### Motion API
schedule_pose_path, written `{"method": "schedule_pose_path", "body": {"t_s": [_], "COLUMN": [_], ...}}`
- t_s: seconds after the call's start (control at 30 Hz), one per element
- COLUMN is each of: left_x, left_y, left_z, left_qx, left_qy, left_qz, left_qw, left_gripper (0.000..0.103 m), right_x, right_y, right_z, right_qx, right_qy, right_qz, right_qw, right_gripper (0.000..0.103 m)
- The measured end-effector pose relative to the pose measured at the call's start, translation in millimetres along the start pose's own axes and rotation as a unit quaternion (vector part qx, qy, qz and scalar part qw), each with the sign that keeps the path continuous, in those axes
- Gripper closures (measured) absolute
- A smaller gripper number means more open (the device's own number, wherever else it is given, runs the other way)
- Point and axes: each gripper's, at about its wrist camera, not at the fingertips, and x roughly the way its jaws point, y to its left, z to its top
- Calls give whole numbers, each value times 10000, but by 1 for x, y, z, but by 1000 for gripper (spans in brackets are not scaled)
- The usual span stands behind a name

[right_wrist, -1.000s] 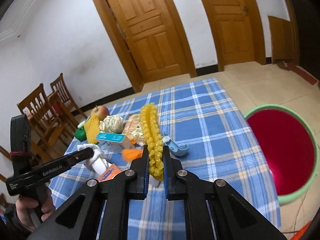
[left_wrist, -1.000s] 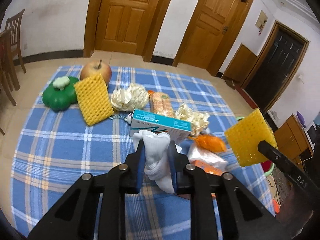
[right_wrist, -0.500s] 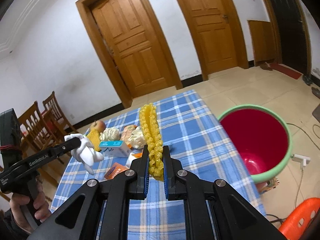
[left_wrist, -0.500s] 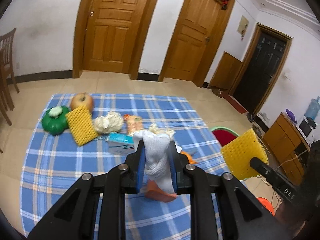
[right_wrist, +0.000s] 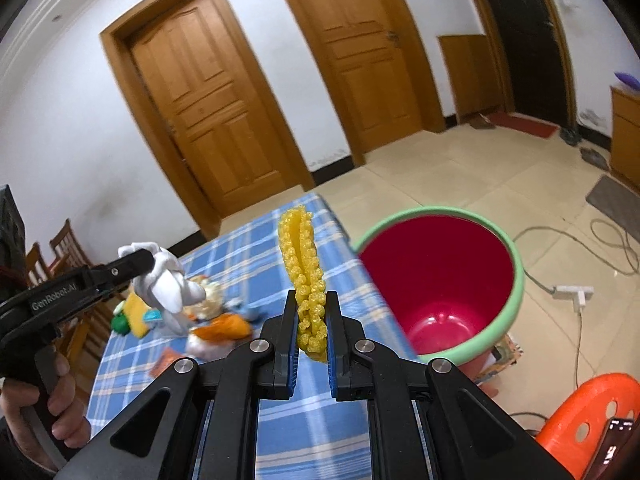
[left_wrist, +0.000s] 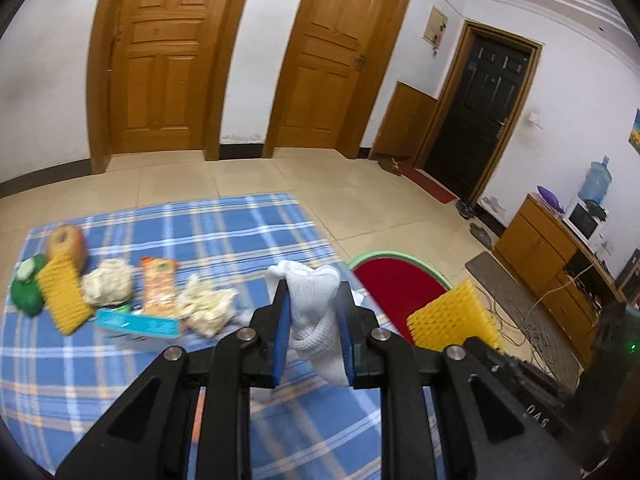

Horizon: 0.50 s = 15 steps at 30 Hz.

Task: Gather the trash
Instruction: 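Carry the sock and sponge over the red bucket and open both tools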

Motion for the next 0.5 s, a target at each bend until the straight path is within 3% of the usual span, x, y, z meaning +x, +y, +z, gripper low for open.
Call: {"method": "schedule_pose_path", "body": {"t_s": [0.5], "left_x": [109], "left_y": [-68], "left_z": [6], "left_qx": [443], "left_qy": [576], "left_qz": [-307], "left_qw": [9969], "left_gripper": [82], "right_x": [40], "right_y": [-73], "right_z": [11], "right_qx": [655], "right_qy": [220], "right_qz": [-658], "right_qw": [9954], "right_gripper": [91]}}
